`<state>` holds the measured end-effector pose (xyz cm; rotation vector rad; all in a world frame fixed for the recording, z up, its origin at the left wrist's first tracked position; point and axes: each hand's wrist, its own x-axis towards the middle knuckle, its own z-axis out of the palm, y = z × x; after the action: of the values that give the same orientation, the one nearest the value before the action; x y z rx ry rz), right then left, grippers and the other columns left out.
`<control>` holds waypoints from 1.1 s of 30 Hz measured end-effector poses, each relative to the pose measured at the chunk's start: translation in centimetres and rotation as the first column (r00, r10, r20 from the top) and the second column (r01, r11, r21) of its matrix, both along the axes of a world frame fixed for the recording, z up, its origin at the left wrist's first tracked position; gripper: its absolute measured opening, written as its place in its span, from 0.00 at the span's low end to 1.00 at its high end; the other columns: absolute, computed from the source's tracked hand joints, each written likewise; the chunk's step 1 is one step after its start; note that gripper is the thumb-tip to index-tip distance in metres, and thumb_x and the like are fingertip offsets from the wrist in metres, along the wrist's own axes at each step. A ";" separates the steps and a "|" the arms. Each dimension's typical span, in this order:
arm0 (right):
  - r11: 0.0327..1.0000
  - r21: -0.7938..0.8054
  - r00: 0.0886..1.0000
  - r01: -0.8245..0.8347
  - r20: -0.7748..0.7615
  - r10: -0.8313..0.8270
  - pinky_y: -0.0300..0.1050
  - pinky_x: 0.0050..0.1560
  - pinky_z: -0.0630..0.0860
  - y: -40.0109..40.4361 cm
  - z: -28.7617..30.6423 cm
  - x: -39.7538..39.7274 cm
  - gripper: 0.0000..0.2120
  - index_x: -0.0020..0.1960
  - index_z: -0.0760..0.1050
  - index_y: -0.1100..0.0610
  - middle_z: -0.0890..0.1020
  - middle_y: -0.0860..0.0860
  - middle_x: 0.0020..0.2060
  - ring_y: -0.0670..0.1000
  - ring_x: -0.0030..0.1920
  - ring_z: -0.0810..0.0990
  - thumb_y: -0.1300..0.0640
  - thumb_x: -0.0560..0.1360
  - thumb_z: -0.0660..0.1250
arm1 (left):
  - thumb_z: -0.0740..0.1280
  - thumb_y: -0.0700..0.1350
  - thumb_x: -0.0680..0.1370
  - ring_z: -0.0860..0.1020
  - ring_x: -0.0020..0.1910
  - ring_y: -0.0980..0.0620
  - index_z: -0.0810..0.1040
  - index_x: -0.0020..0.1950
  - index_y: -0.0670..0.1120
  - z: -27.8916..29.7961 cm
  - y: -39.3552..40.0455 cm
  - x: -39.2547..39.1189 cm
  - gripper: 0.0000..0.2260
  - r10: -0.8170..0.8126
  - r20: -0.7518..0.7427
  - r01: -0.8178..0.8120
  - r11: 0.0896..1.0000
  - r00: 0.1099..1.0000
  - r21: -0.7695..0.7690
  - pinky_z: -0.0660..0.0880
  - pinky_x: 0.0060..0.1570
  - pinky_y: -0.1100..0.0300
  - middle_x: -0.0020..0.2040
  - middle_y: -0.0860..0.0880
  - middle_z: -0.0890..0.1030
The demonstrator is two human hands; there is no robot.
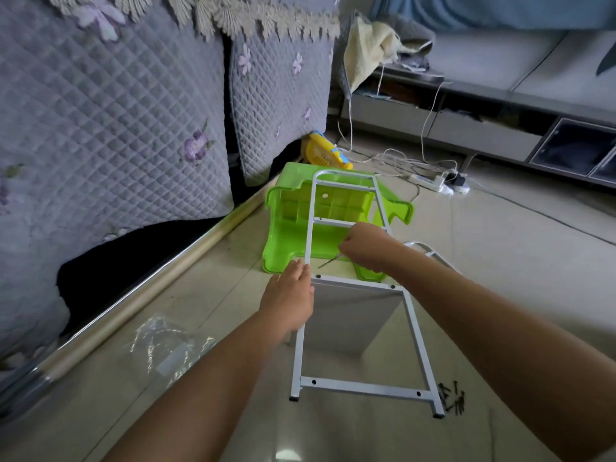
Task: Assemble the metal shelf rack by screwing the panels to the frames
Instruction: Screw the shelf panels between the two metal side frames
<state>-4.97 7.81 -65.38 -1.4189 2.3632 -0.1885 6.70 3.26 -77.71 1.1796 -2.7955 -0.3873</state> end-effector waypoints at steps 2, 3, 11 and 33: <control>0.997 -0.080 0.999 0.012 -0.039 -0.015 0.41 0.42 0.65 0.8 -0.4 -1.8 0.14 0.53 0.76 0.67 0.78 0.63 0.51 0.60 0.54 0.76 0.60 0.78 0.55 | 0.50 0.43 0.82 0.49 0.76 0.50 0.55 0.75 0.46 -0.2 -0.4 -0.1 0.21 -0.066 0.026 0.068 0.995 0.997 -0.073 0.59 0.68 0.52 0.77 0.51 0.52; 0.992 -0.123 0.998 0.027 -0.055 -0.034 0.42 0.43 0.65 1.4 -0.7 -2.8 0.14 0.52 0.76 0.67 0.78 0.63 0.49 0.60 0.54 0.76 0.59 0.79 0.55 | 0.50 0.42 0.82 0.50 0.76 0.51 0.56 0.75 0.48 -0.4 -0.6 -0.2 0.21 -0.093 0.044 0.097 0.991 0.995 -0.088 0.60 0.68 0.51 0.77 0.52 0.53; 0.951 -0.300 0.994 0.076 -0.053 -0.096 0.45 0.43 0.67 5.7 -4.5 -7.4 0.14 0.56 0.77 0.62 0.80 0.61 0.50 0.60 0.53 0.76 0.58 0.80 0.55 | 0.57 0.42 0.78 0.74 0.63 0.45 0.79 0.56 0.48 0.3 -0.9 -0.8 0.13 -0.127 -0.016 0.118 0.955 0.992 -0.272 0.72 0.55 0.52 0.57 0.47 0.80; 0.814 -0.239 0.621 0.530 0.763 -0.180 0.42 0.36 0.80 6.4 -9.7 -12.7 0.10 0.46 0.73 0.58 0.77 0.53 0.31 0.46 0.26 0.78 0.58 0.81 0.55 | 0.53 0.47 0.79 0.74 0.59 0.42 0.71 0.65 0.41 -0.2 2.9 -8.7 0.19 -0.303 0.044 0.304 0.919 0.952 -0.251 0.68 0.54 0.54 0.59 0.41 0.77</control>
<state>-17.71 14.26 -75.06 -0.7361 1.9268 -1.2419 -2.04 6.20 -77.95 0.6948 -2.9225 -0.0362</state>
